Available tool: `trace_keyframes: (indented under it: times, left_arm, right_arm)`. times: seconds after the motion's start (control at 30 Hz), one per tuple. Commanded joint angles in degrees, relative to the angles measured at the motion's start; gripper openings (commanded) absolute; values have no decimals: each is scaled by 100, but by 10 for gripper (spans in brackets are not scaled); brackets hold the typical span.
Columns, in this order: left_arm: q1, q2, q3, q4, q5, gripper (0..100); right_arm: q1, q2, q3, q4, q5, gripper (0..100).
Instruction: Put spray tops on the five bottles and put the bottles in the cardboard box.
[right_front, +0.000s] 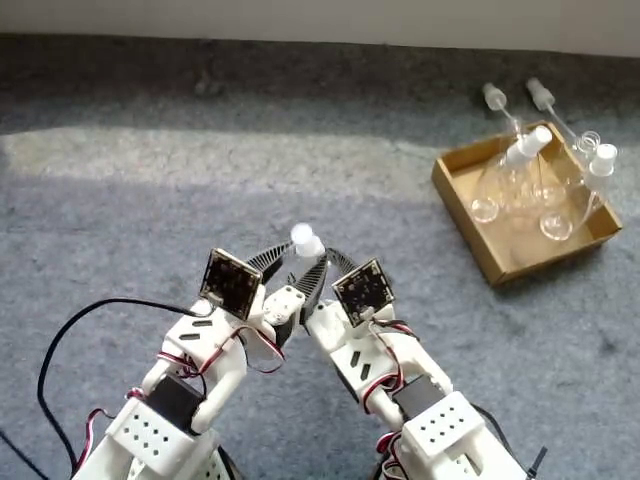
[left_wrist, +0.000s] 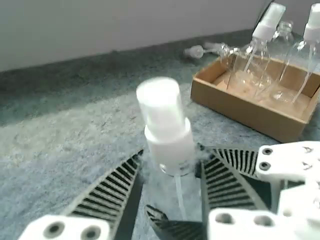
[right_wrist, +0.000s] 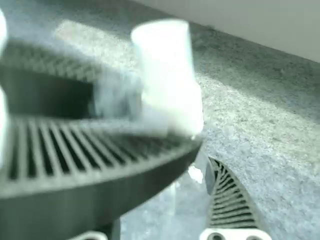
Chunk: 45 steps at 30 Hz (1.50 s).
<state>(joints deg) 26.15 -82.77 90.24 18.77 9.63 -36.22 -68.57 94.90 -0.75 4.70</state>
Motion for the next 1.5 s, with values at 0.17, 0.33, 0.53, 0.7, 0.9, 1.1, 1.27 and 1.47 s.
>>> trace_keyframes:
  times: [0.17,0.33,0.53,0.7,0.9,1.1,1.27,1.47]
  left_arm:
    - [-119,-22,-48,26,-53,171]
    - [-356,-22,-57,26,-53,171]
    - [-365,-22,-611,519,-53,171]
    - [-365,-22,-1719,1899,-53,171]
    - [-365,-22,-2765,3376,-44,168]
    - [-374,-22,-3477,4308,-35,146]
    - [-444,-31,-4409,4914,-62,18]
    - [-1763,-31,-5121,5881,-70,5]
  right_arm:
    - [84,-119,22,-136,-26,95]
    - [92,-119,22,-136,-26,95]
    - [110,-119,22,-136,-26,95]
    - [110,-119,22,-136,-26,95]
    - [110,-119,22,-136,-26,95]
    - [110,-119,22,-136,-26,95]
    - [110,-119,22,-136,-26,95]
    - [374,-119,4,-136,-62,95]
